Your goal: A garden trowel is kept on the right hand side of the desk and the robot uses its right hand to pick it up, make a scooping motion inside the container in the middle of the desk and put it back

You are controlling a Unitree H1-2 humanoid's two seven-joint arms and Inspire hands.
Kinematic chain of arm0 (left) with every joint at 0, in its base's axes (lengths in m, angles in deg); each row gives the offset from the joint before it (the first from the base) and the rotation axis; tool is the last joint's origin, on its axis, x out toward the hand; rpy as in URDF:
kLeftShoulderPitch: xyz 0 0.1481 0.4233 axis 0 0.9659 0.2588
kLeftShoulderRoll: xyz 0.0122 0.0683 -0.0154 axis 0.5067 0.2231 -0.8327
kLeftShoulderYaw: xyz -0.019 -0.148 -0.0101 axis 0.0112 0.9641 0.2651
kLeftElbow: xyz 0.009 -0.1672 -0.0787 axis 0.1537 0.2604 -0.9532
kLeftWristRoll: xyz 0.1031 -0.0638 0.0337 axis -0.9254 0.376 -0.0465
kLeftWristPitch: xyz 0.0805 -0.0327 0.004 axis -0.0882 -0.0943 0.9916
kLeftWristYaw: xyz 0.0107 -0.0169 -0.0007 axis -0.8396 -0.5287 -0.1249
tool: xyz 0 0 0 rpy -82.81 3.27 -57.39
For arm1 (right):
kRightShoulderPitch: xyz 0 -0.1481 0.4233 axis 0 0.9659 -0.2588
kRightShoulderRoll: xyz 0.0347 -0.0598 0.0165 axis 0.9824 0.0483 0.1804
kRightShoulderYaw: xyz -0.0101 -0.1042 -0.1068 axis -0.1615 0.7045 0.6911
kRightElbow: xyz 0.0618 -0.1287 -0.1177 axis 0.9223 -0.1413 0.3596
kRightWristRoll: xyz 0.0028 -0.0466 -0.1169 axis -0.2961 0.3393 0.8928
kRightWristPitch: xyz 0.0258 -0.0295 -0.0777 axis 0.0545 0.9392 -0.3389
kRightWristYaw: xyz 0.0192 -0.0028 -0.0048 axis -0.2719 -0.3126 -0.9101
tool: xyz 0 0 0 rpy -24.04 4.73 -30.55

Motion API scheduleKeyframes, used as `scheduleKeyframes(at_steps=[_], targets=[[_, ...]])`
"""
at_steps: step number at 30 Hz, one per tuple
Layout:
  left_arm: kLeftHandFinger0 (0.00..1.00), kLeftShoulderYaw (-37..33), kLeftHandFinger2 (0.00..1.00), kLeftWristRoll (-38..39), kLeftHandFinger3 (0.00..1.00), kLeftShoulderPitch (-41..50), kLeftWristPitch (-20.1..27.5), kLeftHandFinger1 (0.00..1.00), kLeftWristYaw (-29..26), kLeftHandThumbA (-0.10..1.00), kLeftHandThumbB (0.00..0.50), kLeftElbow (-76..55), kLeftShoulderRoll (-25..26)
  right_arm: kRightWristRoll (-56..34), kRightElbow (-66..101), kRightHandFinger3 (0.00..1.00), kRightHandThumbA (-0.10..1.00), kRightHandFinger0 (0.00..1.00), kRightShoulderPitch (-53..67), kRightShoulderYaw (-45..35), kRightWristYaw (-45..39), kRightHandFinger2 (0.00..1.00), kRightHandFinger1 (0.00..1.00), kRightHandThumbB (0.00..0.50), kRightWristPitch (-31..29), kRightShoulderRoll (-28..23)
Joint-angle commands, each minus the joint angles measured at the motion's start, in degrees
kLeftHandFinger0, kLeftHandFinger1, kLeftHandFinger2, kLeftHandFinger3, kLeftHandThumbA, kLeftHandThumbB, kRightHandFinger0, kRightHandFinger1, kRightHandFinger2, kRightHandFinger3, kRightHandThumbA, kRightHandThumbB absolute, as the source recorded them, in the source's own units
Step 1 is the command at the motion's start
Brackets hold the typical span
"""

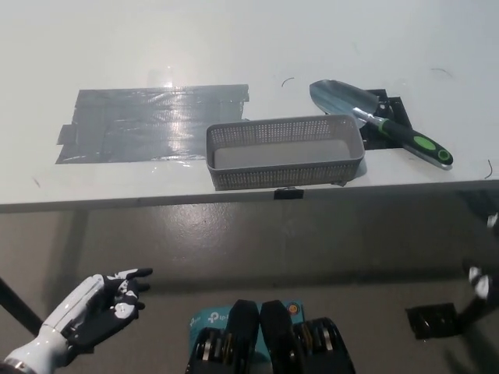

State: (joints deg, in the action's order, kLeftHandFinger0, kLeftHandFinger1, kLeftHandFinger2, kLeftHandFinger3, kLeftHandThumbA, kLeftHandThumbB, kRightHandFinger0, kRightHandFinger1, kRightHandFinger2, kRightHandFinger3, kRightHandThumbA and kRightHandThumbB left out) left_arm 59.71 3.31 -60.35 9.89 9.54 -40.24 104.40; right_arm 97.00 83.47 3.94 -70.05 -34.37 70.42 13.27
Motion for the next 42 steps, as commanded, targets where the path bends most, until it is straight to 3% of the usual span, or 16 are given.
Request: scheduleKeyframes(at_steps=[1, 2, 3, 4, 13, 21, 29, 37, 39, 42], targets=[[0.78, -0.35, 0.89, 2.59, 1.0, -0.27, -1.09, 0.86, -2.31, 0.58, 0.0, -2.32, 2.31, 9.61, 3.9, 1.0, 0.79, 1.0, -8.32, -0.5, 0.32, 1.0, 1.0, 0.494, 3.99, -1.65], [0.78, -0.38, 0.89, 2.74, 1.0, -0.27, -1.09, 0.86, -2.3, 0.58, 0.0, -2.3, 2.29, 11.96, 4.06, 1.0, 0.9, 1.0, -10.95, 0.12, -0.31, 1.0, 1.0, 0.5, 5.52, -1.74], [0.78, -0.52, 0.89, 2.84, 1.0, -0.15, -1.09, 0.86, -2.42, 0.57, 0.0, -2.4, 2.38, 12.33, 4.26, 1.0, 0.91, 1.0, -10.94, 0.1, -0.48, 1.0, 1.0, 0.5, 5.82, -1.69], [0.78, -0.65, 0.89, 2.54, 1.0, -0.27, -1.09, 0.85, -2.16, 0.57, 0.0, -2.2, 2.46, 15.02, 2.57, 1.0, 1.0, 1.0, -15.96, 1.02, -0.27, 1.0, 1.0, 0.5, 6.4, -1.4], [0.78, -1.75, 0.91, 3.83, 1.0, -0.7, -1.09, 0.86, -2.8, 0.59, 0.0, -2.04, 3.57, 19.83, -10.34, 1.0, 1.0, 1.0, -31.1, 4.79, -0.97, 1.0, 1.0, 0.5, 8.87, -0.58], [0.78, -2.63, 0.91, 4.64, 1.0, -0.29, -1.09, 0.86, -3.75, 0.62, 0.0, -1.88, 4.18, 20.19, -35.17, 1.0, 1.0, 1.0, -42.0, 10.18, 3.14, 1.0, 1.0, 0.5, 3.02, 3.81], [0.78, -3.4, 0.91, 5.36, 1.0, -0.22, -1.09, 0.86, -4.14, 0.63, 0.0, -1.99, 4.77, 19.14, -45.46, 1.0, 1.0, 1.0, -45.34, 12.69, 2.75, 1.0, 1.0, 0.5, 2.45, 7.83], [0.77, -4.6, 0.9, 6.68, 1.0, -0.78, -1.09, 0.86, -5.61, 0.64, 0.0, -2.82, 5.89, 18.32, -50.34, 1.0, 0.9, 1.0, -46.37, 14.02, 1.54, 1.0, 1.0, 0.468, 2.55, 11.06], [0.78, -4.91, 0.9, 6.74, 1.0, -0.68, -1.09, 0.87, -6.16, 0.67, 0.0, -2.93, 6.14, 18.39, -51.5, 1.0, 0.9, 1.0, -46.59, 14.32, 1.74, 1.0, 1.0, 0.471, 1.98, 11.11], [0.8, -5.19, 0.91, 6.85, 1.0, -0.6, -1.09, 0.87, -5.75, 0.79, 0.0, -2.94, 6.16, 18.16, -55.74, 1.0, 0.78, 1.0, -46.58, 14.17, 3.22, 1.0, 1.0, 0.431, 0.78, 10.72]])
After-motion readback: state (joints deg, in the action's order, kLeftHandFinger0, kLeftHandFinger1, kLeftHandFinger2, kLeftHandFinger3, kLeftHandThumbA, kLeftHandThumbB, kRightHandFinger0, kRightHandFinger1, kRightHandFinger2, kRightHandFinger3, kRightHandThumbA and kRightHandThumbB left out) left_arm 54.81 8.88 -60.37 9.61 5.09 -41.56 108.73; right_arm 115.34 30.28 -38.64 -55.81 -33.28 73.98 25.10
